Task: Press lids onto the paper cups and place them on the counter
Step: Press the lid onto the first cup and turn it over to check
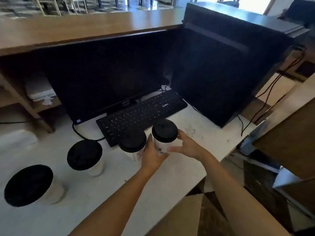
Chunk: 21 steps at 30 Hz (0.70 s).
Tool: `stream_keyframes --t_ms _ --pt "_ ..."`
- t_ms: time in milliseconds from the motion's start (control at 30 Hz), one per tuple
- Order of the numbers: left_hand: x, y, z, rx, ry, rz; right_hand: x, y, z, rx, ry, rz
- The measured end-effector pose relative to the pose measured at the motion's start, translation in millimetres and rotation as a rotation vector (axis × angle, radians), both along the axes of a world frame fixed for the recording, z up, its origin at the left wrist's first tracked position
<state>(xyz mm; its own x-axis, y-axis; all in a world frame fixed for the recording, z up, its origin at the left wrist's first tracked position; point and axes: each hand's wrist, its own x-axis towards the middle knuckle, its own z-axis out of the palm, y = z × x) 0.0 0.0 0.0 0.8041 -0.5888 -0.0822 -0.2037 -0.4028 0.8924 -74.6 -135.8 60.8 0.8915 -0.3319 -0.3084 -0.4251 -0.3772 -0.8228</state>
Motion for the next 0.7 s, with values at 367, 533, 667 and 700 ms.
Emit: stream_keyframes --t_ms 367,533,667,700 --pt "9.5 -13.2 16.5 -0.172 0.216 0.096 17.6 -7.6 -11.8 0.221 -0.148 -0.086" --pt "-5.5 -6.8 29.2 -0.195 0.213 0.074 3.0 -3.8 10.8 0.184 -0.166 -0.082" --pt "-25.0 4.8 46.6 -0.205 0.196 0.064 -15.9 7.4 34.1 0.179 -0.175 -0.087" --pt "-29.1 9.3 52.1 -0.208 0.185 0.063 -20.4 12.0 40.6 0.178 -0.175 -0.089"
